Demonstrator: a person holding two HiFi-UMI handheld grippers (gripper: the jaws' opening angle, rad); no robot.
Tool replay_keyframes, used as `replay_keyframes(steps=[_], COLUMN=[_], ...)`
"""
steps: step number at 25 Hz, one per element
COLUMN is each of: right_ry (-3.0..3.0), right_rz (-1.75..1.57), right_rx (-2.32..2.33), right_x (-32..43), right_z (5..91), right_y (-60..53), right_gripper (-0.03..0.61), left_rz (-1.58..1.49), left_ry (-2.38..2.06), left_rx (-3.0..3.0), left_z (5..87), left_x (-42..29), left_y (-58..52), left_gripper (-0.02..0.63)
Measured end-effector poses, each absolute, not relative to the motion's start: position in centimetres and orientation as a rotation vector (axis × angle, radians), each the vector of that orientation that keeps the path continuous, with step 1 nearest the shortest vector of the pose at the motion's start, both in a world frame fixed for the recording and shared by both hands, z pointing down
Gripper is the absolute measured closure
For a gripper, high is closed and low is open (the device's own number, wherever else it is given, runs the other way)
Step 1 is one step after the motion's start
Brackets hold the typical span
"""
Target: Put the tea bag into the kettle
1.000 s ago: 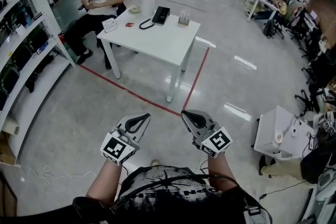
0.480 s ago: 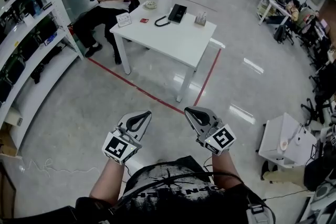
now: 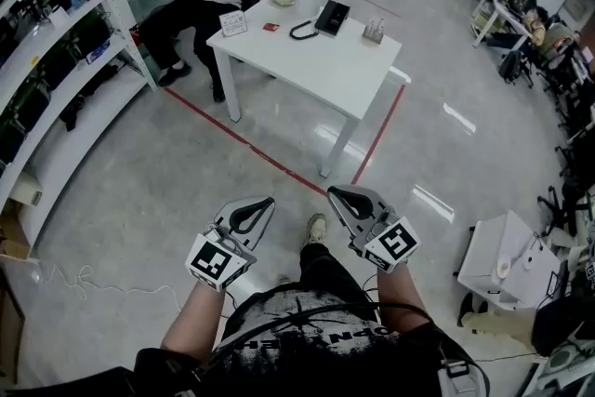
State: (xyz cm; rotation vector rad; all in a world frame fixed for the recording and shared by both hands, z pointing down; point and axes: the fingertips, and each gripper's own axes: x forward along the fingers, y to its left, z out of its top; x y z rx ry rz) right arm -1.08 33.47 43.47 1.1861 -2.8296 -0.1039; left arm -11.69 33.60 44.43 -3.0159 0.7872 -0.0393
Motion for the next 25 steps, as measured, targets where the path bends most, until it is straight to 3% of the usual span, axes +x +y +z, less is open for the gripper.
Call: replay_keyframes(steps=[11, 25], right_ry=[-2.904, -2.961], right_rz=[-0.097, -0.092], right_rx=[1.051, 0.906], right_x=[-0.9, 3.9], right_z=[43.6, 42.2], right_y=[24.8, 11.1], right_gripper=[0.568, 0.568], left_rz=[-0.071, -0.118], left_ry=[0.94, 1.071], left_rx=[-2.984, -2.936], left_z=[45.0, 43.9], left_x=[-11.4, -6.2], left_y=[26.3, 13.3], left_gripper=[0.601, 0.601])
